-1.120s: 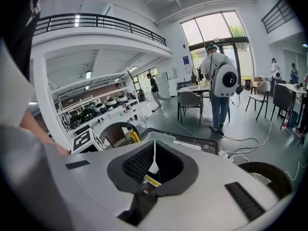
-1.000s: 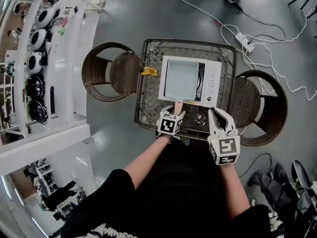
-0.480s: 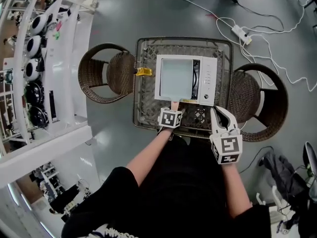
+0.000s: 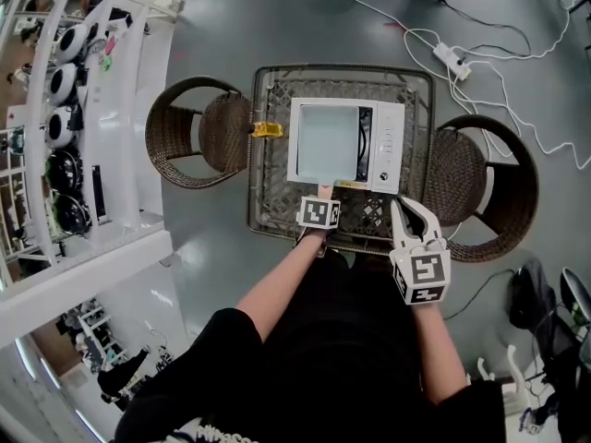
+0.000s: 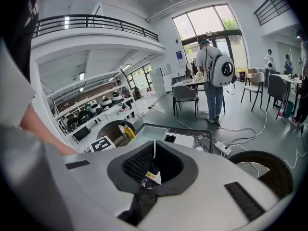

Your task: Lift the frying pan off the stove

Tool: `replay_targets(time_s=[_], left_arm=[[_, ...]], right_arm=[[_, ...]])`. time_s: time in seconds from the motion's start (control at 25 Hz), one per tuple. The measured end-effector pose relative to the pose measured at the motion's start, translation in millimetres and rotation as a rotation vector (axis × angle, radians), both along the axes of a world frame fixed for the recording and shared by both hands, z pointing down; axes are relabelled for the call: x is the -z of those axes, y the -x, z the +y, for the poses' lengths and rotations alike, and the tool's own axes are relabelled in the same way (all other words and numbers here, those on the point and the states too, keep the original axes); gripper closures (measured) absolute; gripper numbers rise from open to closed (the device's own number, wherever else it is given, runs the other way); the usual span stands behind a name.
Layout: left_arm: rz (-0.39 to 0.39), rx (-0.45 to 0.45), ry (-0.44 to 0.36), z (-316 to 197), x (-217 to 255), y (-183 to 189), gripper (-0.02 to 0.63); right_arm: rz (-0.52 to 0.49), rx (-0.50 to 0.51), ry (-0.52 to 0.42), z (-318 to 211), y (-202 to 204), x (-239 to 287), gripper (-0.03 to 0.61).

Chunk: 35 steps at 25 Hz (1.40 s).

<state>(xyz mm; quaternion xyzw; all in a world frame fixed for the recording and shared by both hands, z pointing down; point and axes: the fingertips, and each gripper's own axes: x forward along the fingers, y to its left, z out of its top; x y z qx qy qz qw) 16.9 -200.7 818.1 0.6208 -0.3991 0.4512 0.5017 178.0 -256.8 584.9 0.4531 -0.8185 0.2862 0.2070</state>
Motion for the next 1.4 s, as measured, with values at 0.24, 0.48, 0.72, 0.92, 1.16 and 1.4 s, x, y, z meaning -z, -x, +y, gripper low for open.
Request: replay_targets(time_s=[0.24, 0.48, 0.72, 0.92, 1.16, 1.4], left_arm=[[0.021, 0.007, 0.007, 2, -1, -1, 0.574], [-0.007, -0.004, -0.02, 4, 0, 4, 0.574], [-0.017, -0.013, -0.029, 11, -1, 2, 0.575], [0.005, -0.002, -0.06, 14, 12, 5, 0.574], [0.007, 0.002, -0.12, 12, 32, 10, 0.574], [0.055, 0.064, -0.188, 14, 60, 11, 0.574]], right_arm=[[0.018, -0.003, -0.017, 4, -2, 0, 0.546], [0.024, 0.0, -0.018, 13, 0, 1, 0.546], [0.032, 0.001, -0.001, 22, -3, -10, 0.546], [0.031, 0.01, 0.016, 30, 1, -14, 0.546], [0.021, -0.009, 0.005, 35, 3, -10, 0.546], [0.028, -0.048, -0.033, 43, 5, 1, 0.546]])
